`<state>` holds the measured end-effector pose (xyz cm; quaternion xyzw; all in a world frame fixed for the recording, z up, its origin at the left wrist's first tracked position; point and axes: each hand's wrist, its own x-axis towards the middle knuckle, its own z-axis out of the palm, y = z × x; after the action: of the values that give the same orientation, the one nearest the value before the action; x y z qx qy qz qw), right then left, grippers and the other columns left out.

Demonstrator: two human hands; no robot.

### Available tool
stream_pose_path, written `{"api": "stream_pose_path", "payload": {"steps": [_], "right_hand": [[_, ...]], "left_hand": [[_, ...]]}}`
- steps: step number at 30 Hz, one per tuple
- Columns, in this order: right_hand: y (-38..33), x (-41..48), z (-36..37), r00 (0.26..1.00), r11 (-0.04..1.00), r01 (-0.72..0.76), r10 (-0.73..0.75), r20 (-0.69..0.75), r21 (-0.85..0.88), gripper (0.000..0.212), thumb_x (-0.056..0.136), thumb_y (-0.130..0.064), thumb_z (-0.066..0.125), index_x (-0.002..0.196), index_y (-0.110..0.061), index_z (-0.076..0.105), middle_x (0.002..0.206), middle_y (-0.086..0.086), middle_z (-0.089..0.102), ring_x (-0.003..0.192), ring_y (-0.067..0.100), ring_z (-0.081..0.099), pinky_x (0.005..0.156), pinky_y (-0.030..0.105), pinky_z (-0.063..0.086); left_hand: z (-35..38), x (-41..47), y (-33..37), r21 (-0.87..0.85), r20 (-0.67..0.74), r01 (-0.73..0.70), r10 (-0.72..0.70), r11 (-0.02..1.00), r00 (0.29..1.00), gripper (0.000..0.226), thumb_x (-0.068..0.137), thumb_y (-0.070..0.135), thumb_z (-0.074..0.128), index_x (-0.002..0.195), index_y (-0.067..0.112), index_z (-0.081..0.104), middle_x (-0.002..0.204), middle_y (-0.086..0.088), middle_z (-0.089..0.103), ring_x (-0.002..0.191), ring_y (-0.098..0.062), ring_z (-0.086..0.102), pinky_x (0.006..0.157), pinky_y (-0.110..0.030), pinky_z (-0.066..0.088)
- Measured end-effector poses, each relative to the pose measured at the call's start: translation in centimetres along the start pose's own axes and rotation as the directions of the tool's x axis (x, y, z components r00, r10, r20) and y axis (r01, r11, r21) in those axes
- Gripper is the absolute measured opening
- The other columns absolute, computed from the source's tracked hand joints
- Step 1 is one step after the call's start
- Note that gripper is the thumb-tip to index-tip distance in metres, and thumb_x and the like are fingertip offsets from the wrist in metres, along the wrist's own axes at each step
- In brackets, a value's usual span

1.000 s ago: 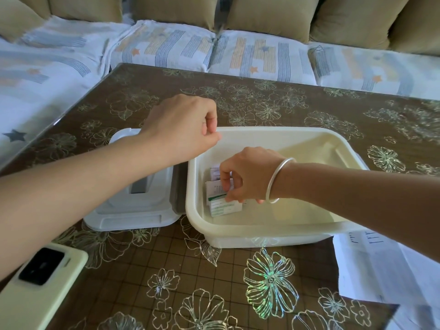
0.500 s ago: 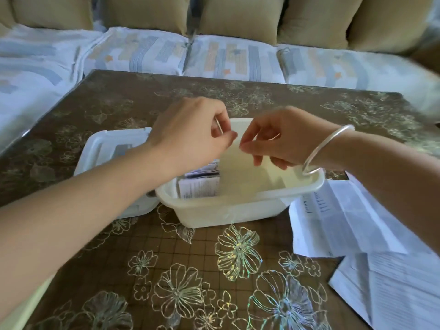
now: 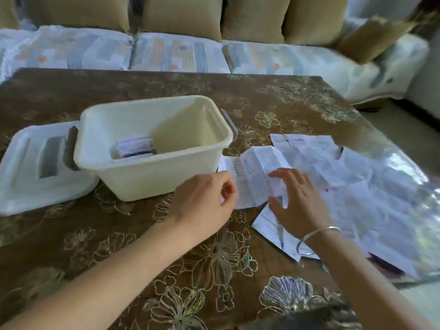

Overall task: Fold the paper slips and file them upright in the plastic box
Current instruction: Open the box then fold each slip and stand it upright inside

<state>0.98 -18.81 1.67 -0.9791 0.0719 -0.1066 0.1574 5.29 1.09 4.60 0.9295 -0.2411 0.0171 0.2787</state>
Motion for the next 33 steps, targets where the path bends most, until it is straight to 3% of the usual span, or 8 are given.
{"api": "stream_pose_path", "payload": {"steps": [5, 8, 11, 16, 18, 24, 27, 33], "right_hand": [[0.0, -2.6, -0.6, 0.965, 0.986, -0.166, 0.168, -0.201, 0.025, 0.045, 0.084, -0.020, 0.056, 0.128, -0.011, 0.052, 0.140, 0.015, 0.046, 0.128, 0.038, 0.042, 0.101, 0.048, 0.037], [-0.5, -5.9, -0.3, 0.924, 0.917, -0.370, 0.380, 0.044, -0.148, 0.082, 0.089, -0.065, 0.034, 0.152, -0.017, 0.011, 0.161, 0.009, 0.005, 0.149, 0.026, 0.004, 0.120, 0.043, 0.005], [-0.9, -8.4, 0.9, 0.918, 0.921, -0.323, 0.361, 0.163, -0.218, 0.094, 0.085, -0.076, 0.021, 0.152, -0.019, -0.010, 0.162, 0.002, -0.004, 0.148, 0.016, -0.007, 0.120, 0.039, -0.005], [-1.0, -10.8, 1.4, 0.991, 0.992, -0.126, 0.127, 0.041, -0.011, 0.074, 0.089, -0.057, 0.049, 0.150, -0.023, 0.025, 0.152, -0.001, 0.038, 0.141, 0.014, 0.032, 0.117, 0.029, 0.012], [-1.4, -11.4, 1.8, 0.997, 0.996, -0.076, 0.076, -0.005, 0.042, 0.076, 0.082, -0.063, 0.044, 0.146, -0.023, 0.038, 0.143, -0.002, 0.049, 0.135, 0.013, 0.042, 0.115, 0.032, 0.021], [-4.3, -12.0, 1.9, 0.997, 0.981, 0.006, -0.021, 0.075, 0.193, 0.090, 0.079, -0.082, 0.021, 0.151, -0.027, 0.025, 0.150, -0.009, 0.039, 0.140, 0.006, 0.031, 0.116, 0.027, 0.022], [-6.3, -12.2, 2.1, 0.989, 0.946, 0.030, -0.074, 0.126, 0.322, 0.083, 0.081, -0.077, 0.016, 0.151, -0.034, 0.020, 0.150, -0.016, 0.035, 0.138, -0.001, 0.028, 0.112, 0.018, 0.019], [-6.9, -10.4, 2.8, 0.992, 0.897, -0.122, 0.129, 0.013, 0.425, 0.051, 0.089, -0.042, 0.061, 0.136, -0.031, 0.045, 0.119, -0.024, 0.052, 0.114, 0.008, 0.053, 0.094, 0.033, 0.049]], "left_hand": [[2.5, -2.9, -0.7, -0.042, -0.011, -0.030, 0.030, 0.999, 0.999, 0.003, 0.092, 0.031, 0.062, 0.094, 0.032, 0.064, 0.089, 0.020, 0.062, 0.078, 0.003, 0.057, 0.072, -0.017, 0.049], [4.0, -4.0, 0.4, -0.107, 0.068, -0.189, 0.197, 0.976, 0.978, 0.010, 0.092, 0.026, 0.061, 0.100, 0.029, 0.066, 0.104, 0.020, 0.063, 0.101, 0.004, 0.053, 0.091, -0.013, 0.040], [5.2, -4.3, 1.1, -0.163, 0.155, -0.214, 0.239, 0.963, 0.959, 0.023, 0.095, 0.022, 0.057, 0.115, 0.030, 0.063, 0.117, 0.020, 0.060, 0.108, 0.007, 0.050, 0.094, -0.002, 0.029], [6.0, -4.8, 1.0, -0.201, 0.117, -0.098, 0.124, 0.975, 0.985, 0.032, 0.096, 0.028, 0.056, 0.128, 0.032, 0.055, 0.124, 0.016, 0.059, 0.114, 0.002, 0.052, 0.101, -0.022, 0.043], [5.8, -5.3, 0.9, -0.202, 0.090, -0.075, 0.095, 0.977, 0.991, 0.034, 0.095, 0.030, 0.058, 0.129, 0.032, 0.055, 0.125, 0.015, 0.060, 0.117, -0.001, 0.053, 0.102, -0.026, 0.045], [4.5, -7.3, -0.6, -0.218, 0.042, -0.034, 0.044, 0.975, 0.998, 0.047, 0.089, -0.002, 0.056, 0.118, 0.034, 0.068, 0.112, 0.022, 0.058, 0.090, 0.005, 0.052, 0.083, -0.014, 0.047], [3.5, -9.0, -1.9, -0.409, 0.038, 0.069, -0.058, 0.910, 0.998, 0.040, 0.095, -0.002, 0.050, 0.110, 0.027, 0.073, 0.106, 0.022, 0.064, 0.088, 0.014, 0.058, 0.076, -0.005, 0.044], [1.1, -10.9, -4.9, -0.604, -0.027, 0.196, -0.266, 0.773, 0.964, 0.032, 0.096, 0.009, 0.057, 0.094, 0.033, 0.077, 0.105, 0.032, 0.067, 0.099, 0.018, 0.057, 0.076, 0.000, 0.043]]}}
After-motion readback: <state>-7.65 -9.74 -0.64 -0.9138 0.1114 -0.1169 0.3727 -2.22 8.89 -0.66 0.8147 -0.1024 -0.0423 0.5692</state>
